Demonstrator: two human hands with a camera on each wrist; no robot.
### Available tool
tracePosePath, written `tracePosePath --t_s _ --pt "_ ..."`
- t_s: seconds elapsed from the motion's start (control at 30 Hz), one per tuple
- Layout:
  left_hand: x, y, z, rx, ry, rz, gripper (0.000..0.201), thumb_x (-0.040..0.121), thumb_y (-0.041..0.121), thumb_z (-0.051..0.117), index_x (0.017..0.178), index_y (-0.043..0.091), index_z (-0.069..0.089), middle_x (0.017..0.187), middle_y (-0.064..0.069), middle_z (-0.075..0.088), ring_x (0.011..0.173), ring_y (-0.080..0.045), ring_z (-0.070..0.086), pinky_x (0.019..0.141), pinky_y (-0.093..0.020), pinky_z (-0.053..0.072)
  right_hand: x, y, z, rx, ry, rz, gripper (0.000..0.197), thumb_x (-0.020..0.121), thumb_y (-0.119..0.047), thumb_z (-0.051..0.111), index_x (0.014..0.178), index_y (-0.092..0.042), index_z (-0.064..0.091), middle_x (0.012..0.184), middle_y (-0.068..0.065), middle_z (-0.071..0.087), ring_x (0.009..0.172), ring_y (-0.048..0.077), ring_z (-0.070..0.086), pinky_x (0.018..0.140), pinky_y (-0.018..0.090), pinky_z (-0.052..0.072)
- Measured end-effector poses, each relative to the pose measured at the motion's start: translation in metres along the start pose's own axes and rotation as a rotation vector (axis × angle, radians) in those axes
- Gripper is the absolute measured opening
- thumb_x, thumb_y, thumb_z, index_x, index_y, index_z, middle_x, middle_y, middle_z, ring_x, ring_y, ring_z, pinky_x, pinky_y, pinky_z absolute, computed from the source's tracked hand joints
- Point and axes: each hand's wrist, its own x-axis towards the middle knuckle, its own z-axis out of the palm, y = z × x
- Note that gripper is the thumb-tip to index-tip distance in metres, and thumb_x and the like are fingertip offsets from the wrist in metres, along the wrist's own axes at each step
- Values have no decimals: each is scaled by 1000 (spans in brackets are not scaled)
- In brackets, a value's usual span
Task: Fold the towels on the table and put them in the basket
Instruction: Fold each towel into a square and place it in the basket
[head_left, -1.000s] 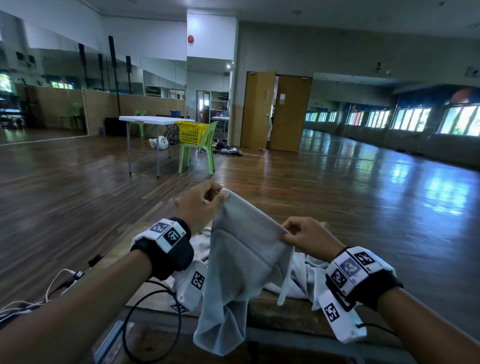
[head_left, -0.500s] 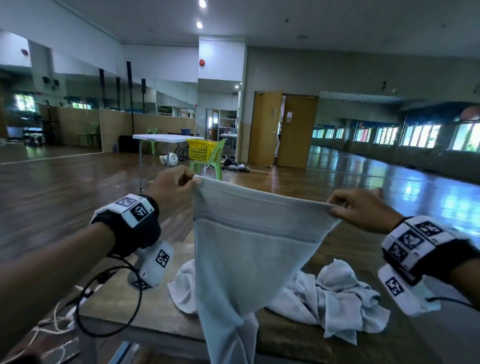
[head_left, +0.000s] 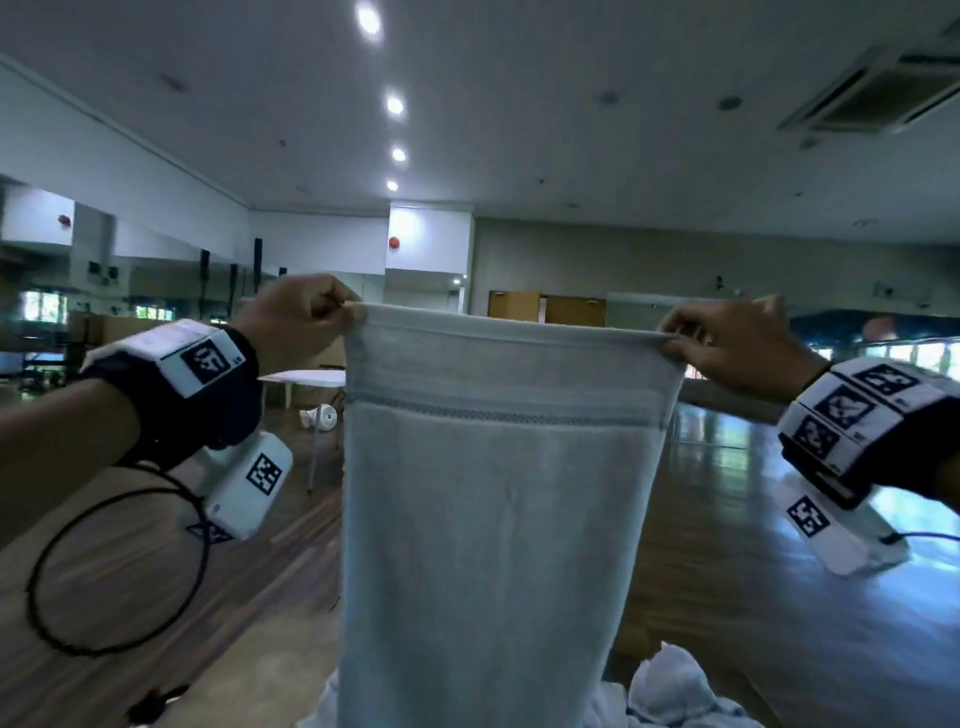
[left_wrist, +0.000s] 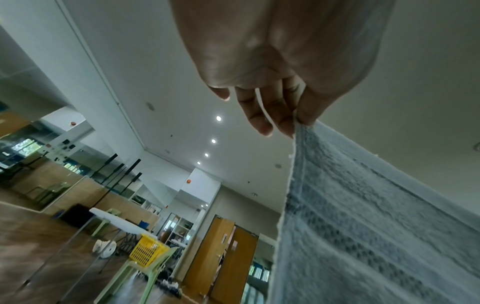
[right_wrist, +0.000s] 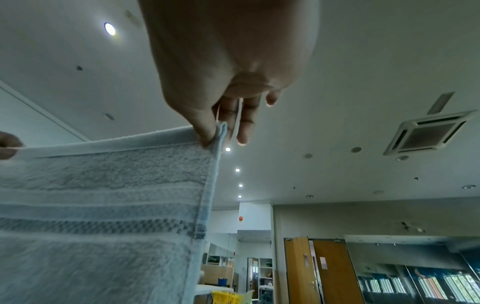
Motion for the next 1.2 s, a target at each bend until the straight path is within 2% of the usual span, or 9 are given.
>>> tracePosePath --t_s 0.1,0.33,0.43,0.53,0.67,0.8,1.0,1.13,1.2 --pt "14 13 -16 24 45 -1 13 89 26 58 88 14 58 82 -7 61 76 -24 55 62 -26 42 11 1 -18 4 73 30 9 89 -36 57 91 -29 62 83 -7 58 84 12 49 84 33 19" --pt "35 25 -22 82 88 -38 14 90 32 56 89 19 59 91 -12 67 84 -30 60 79 -39 48 27 6 -28 3 84 36 7 87 -38 59 87 -31 60 80 -9 58 85 14 51 68 30 8" --pt "38 16 -5 65 54 -52 12 90 28 57 88 16 59 89 -14 66 77 -27 57 70 -31 46 25 11 -13 -6 13 33 6 87 -39 59 86 -33 58 81 -10 59 86 14 52 67 30 7" --pt "35 1 24 85 -2 -58 15 91 24 57 94 11 60 89 -12 64 80 -28 59 67 -32 47 16 19 15 4 -47 44 6 87 -41 59 85 -35 57 80 -14 58 87 13 51 69 29 8" --pt "28 -28 71 127 -70 -79 10 91 22 56 92 12 57 87 -6 61 72 -19 55 56 -24 38 3 29 63 -18 -141 51 6 89 -42 56 84 -38 54 79 -18 56 86 11 52 63 29 6" --pt "26 -50 111 173 -99 -99 13 92 20 55 96 8 58 89 -7 59 77 -22 53 63 -26 37 -3 40 105 9 -192 78 7 89 -38 57 83 -35 54 80 -16 55 86 11 50 73 29 8" --pt "32 -63 142 144 -42 -130 8 91 21 55 94 13 57 89 -2 58 79 -19 53 52 -20 33 0 45 143 38 -87 188 7 91 -34 56 86 -29 57 84 -8 57 87 16 49 93 35 18" --pt "13 -78 165 126 -46 -97 9 90 11 56 97 6 59 88 -4 55 81 -20 52 50 -11 33 -16 45 174 53 -102 230 11 91 -31 55 94 -25 64 89 -6 62 94 19 54 96 37 19" --pt "-6 -95 180 108 -72 -132 12 90 12 57 100 6 61 90 -4 57 80 -20 53 55 -16 36 -34 44 192 68 -127 228 10 90 -30 56 94 -26 65 94 -5 66 95 20 56 92 36 19"
